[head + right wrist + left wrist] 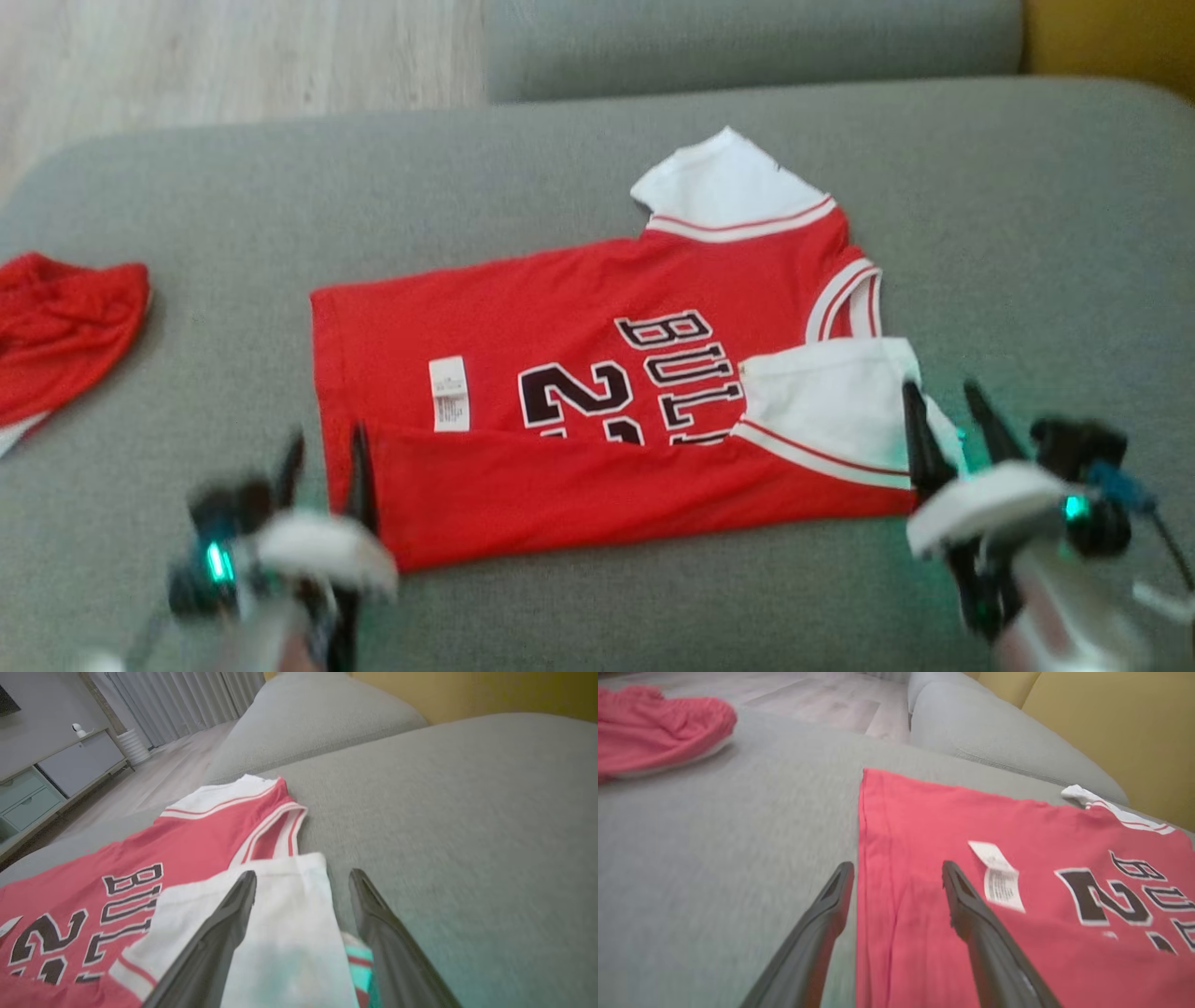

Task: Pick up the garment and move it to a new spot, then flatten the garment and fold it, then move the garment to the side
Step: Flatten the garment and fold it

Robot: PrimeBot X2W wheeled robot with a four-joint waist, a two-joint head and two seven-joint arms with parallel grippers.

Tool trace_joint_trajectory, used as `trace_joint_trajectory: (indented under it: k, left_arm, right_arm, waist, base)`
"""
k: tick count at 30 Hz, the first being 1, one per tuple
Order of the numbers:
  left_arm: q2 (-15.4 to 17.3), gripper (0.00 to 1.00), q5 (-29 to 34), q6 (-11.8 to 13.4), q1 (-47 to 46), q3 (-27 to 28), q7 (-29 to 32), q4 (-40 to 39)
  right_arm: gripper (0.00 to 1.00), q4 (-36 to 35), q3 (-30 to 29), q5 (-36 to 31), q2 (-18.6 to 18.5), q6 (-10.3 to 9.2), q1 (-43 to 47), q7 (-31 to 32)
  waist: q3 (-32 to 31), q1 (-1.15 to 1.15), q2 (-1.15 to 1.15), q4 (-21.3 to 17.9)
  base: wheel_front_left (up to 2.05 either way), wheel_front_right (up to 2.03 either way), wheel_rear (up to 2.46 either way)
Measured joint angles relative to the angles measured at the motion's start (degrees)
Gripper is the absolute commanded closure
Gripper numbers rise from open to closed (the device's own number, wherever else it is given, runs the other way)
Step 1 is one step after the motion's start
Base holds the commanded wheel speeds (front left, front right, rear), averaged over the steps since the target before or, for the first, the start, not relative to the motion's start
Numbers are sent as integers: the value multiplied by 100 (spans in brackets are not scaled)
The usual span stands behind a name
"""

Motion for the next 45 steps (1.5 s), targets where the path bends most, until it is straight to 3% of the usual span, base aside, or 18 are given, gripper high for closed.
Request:
trace_joint_trajectory:
  k: [7,11,15,21,34,36,45]
  left_arm:
    - [622,0,48,-171,-2033,-526,1131,851]
    - [869,0,-530,-197,-2468,-1305,1949,790]
    - [1330,0,-1059,-214,-2650,-1919,2354,624]
    - [1735,0,-1517,-213,-2826,-2256,2185,655]
    - [1812,0,-2106,-214,-3190,-2878,1786,1055]
    - [1809,100,-2175,-214,-3236,-3005,1708,1073]
    - [1769,100,-2451,-214,-3284,-3360,1276,955]
  right_arm:
    - [0,-96,16,-249,85,0,-859,-8]
    - [0,-100,114,-257,129,0,-1082,-8]
    - [0,-101,153,-218,140,0,-1229,-9]
    - [0,-105,187,-203,165,0,-1328,-10]
    - [0,-163,304,-155,171,0,-1563,-10]
    - [0,-157,324,-155,169,0,-1661,-22]
    - [0,146,482,-147,-151,0,-2148,13]
  waist:
    - [605,2,0,-58]
    - [942,2,0,-130]
    - [1202,2,0,-216]
    - [1366,1,0,-325]
    - [1563,0,0,-335]
    - [1595,0,0,-330]
    - [1661,0,0,-138]
  base:
    - [0,0,0]
    - [0,0,0]
    - [0,0,0]
    - [0,0,0]
    - [0,0,0]
    - [0,0,0]
    - [0,0,0]
